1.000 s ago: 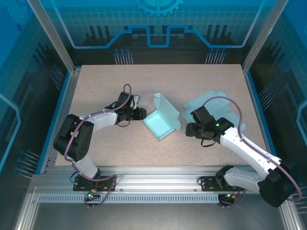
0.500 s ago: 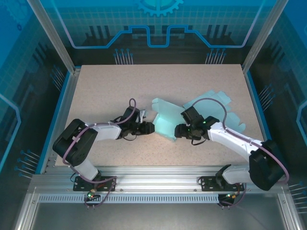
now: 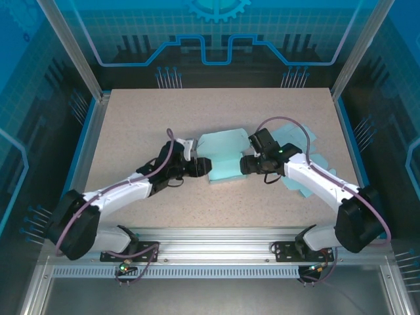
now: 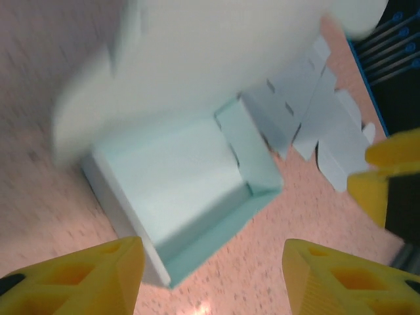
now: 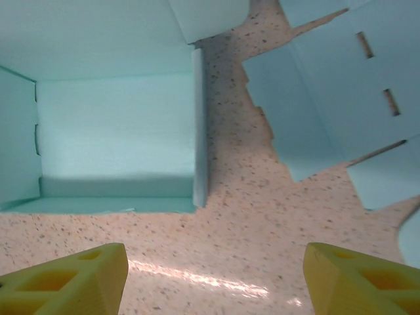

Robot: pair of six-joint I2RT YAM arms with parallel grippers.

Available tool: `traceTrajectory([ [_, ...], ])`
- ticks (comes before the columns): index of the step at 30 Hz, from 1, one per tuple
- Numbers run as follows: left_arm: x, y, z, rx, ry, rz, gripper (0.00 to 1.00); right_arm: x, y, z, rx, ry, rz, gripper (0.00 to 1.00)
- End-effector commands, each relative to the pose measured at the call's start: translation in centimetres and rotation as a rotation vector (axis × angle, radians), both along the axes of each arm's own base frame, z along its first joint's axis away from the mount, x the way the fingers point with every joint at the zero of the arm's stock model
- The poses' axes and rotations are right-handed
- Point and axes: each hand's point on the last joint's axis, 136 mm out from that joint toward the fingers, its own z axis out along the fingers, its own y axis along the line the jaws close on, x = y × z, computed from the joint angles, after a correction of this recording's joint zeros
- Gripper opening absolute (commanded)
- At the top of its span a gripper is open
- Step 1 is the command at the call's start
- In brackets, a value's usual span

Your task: Fold the paper box

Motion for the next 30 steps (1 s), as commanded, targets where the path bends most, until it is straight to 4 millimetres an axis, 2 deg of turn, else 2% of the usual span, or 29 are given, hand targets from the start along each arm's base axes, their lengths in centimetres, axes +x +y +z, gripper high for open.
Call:
traceTrajectory([
  [1, 0.1, 3.7, 0.1, 0.301, -0.073, 0.004, 0.60, 0.0, -2.0, 2.0, -0.098, -0.055, 0.053, 0.72],
  [5, 1.6, 4.7, 1.0, 0.437, -0.144, -0.020, 0.63, 2.0, -1.6, 3.7, -0.108, -0.171, 0.141, 0.73],
  [11, 3.6, 4.2, 0.5, 0.506, -0.181, -0.074, 0.67, 6.4, -1.2, 4.8, -0.033, -0.245, 0.203, 0.73],
  [20, 5.7, 3.6, -1.1, 0.510, -0.173, -0.093, 0.65, 10.2, 0.7, 4.2, 0.042, -0.269, 0.320, 0.72],
  [24, 6.7, 3.3, -1.4, 0.486, -0.173, -0.085, 0.59, 11.5, 0.9, 3.6, 0.081, -0.263, 0.351, 0.73],
  [30, 7.2, 2.2, -1.3, 0.454, -0.174, -0.114, 0.53, 12.3, 2.4, 2.6, 0.167, -0.239, 0.424, 0.71],
])
